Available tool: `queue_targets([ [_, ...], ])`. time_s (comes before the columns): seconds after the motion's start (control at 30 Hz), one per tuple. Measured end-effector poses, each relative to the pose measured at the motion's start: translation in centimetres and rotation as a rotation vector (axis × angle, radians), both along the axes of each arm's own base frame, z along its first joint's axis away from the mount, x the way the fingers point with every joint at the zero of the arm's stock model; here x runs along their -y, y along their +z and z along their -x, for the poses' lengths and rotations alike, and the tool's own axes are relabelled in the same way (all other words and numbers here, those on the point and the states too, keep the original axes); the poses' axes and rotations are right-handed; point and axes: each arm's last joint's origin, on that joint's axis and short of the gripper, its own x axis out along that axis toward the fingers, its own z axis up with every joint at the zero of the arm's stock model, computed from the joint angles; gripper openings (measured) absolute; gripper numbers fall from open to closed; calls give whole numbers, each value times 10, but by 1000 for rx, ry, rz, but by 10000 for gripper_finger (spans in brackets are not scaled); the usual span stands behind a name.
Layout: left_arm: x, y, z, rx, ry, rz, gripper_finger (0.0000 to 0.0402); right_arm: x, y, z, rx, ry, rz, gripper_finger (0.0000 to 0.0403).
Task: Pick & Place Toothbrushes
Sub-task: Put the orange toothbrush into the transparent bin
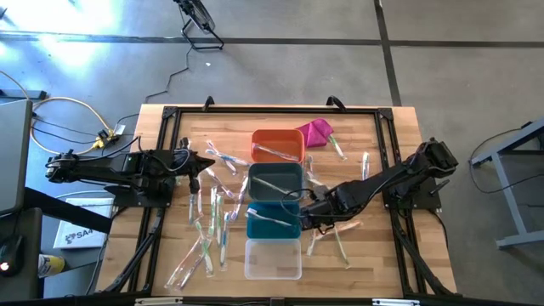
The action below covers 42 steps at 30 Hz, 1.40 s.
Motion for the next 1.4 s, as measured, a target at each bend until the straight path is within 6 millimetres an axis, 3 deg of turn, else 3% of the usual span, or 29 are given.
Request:
queue_targets([
  [0.13,0,0,0,0,0,0,6,-8,-5,0,-11,-27,-7,149],
  [0.7,0,0,0,-1,1,2,6,-28,-57,-17,-116,12,-1,142],
  [1.17,0,0,0,-1,0,2,6,-37,-77,-23,-112,9,15,140],
  [1.4,0,0,0,-2,0,2,6,-39,-81,-25,-102,11,28,115],
])
